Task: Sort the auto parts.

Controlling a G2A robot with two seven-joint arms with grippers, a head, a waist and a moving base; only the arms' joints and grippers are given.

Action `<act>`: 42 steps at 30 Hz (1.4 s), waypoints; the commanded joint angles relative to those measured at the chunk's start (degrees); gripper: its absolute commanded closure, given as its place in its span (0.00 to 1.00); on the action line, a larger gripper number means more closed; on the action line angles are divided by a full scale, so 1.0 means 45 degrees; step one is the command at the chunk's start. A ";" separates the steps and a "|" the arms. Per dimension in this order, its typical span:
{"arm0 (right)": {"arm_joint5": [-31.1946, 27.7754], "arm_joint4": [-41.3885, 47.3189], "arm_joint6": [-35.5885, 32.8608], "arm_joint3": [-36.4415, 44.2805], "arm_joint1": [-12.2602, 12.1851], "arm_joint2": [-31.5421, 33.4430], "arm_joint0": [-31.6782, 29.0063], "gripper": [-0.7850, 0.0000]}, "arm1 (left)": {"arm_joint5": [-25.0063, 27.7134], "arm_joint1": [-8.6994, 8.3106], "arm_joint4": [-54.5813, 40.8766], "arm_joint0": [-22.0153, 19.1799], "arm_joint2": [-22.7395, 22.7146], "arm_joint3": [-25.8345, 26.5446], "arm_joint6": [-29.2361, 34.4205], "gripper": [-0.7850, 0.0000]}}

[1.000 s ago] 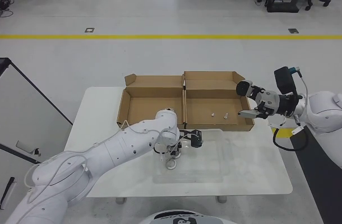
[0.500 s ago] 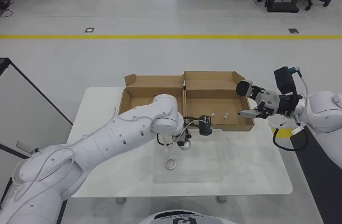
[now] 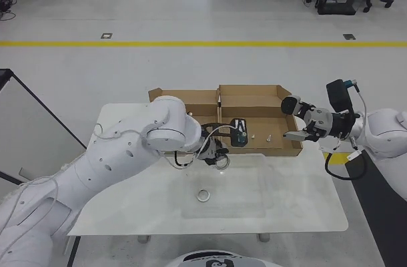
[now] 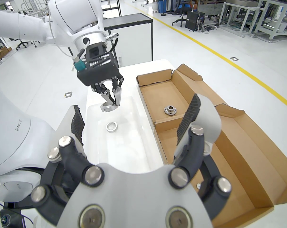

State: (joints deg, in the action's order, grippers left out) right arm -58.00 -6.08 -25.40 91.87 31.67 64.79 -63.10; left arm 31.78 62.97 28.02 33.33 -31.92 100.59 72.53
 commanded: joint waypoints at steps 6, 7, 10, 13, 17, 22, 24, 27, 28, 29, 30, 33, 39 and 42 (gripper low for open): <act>0.0000 0.0001 0.0000 0.0000 0.0000 0.0000 0.0000 0.00 | 0.0561 -0.0902 -0.2001 0.0991 -0.2551 0.0132 -0.0879 1.00; 0.0000 0.0001 0.0000 0.0000 0.0000 0.0000 0.0000 0.00 | 0.0541 -0.1001 -0.2380 0.1108 -0.2970 0.0044 -0.1053 1.00; 0.0000 0.0001 0.0000 0.0000 0.0000 0.0000 0.0000 0.00 | 0.0600 -0.1262 -0.3582 0.1421 -0.4078 -0.0202 -0.1347 1.00; 0.0000 0.0001 0.0000 0.0000 0.0000 0.0000 0.0000 0.00 | 0.0709 -0.1484 -0.4974 0.1735 -0.5079 -0.0508 -0.1565 1.00; 0.0000 0.0001 0.0000 0.0000 0.0000 0.0000 0.0000 0.00 | 0.0934 -0.1743 -0.7210 0.2309 -0.6230 -0.0755 -0.1675 1.00; 0.0000 0.0001 0.0000 0.0000 0.0000 0.0000 0.0000 0.00 | 0.1167 -0.2025 -1.0098 0.3259 -0.7305 -0.0662 -0.1311 1.00; 0.0000 0.0001 0.0000 0.0000 0.0000 0.0000 0.0000 0.00 | 0.1217 -0.2123 -1.0884 0.3585 -0.7674 -0.0533 -0.1223 1.00; 0.0000 0.0001 0.0000 0.0000 0.0000 0.0000 0.0000 0.00 | 0.1230 -0.2259 -1.2236 0.4116 -0.8180 -0.0328 -0.1237 1.00; 0.0000 0.0001 0.0000 0.0000 0.0000 0.0000 0.0000 0.00 | 0.1262 -0.2298 -1.2773 0.4317 -0.8338 -0.0288 -0.1269 1.00; 0.0000 0.0001 0.0000 0.0000 0.0000 0.0000 0.0000 0.00 | 0.1268 -0.2338 -1.3266 0.4484 -0.8503 -0.0192 -0.1274 1.00; 0.0000 0.0001 0.0000 0.0000 0.0000 0.0000 0.0000 0.00 | 0.1276 -0.2378 -1.3665 0.4640 -0.8644 -0.0042 -0.1281 1.00; 0.0000 0.0001 0.0000 0.0000 0.0000 0.0000 0.0000 0.00 | 0.1254 -0.2481 -1.4834 0.5109 -0.9006 0.0243 -0.1259 1.00; 0.0000 0.0001 0.0000 0.0000 0.0000 0.0000 0.0000 0.00 | 0.1411 -0.2593 -1.6651 0.6002 -0.9604 0.0775 -0.1415 1.00; 0.0000 0.0001 0.0000 0.0000 0.0000 0.0000 0.0000 0.00 | 0.1527 -0.2595 -1.7651 0.6426 -0.9899 0.1057 -0.1530 1.00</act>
State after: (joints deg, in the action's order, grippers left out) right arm -58.00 -6.08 -25.40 91.87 31.67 64.79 -63.10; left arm 38.45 51.27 -49.50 61.56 -75.98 104.77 65.85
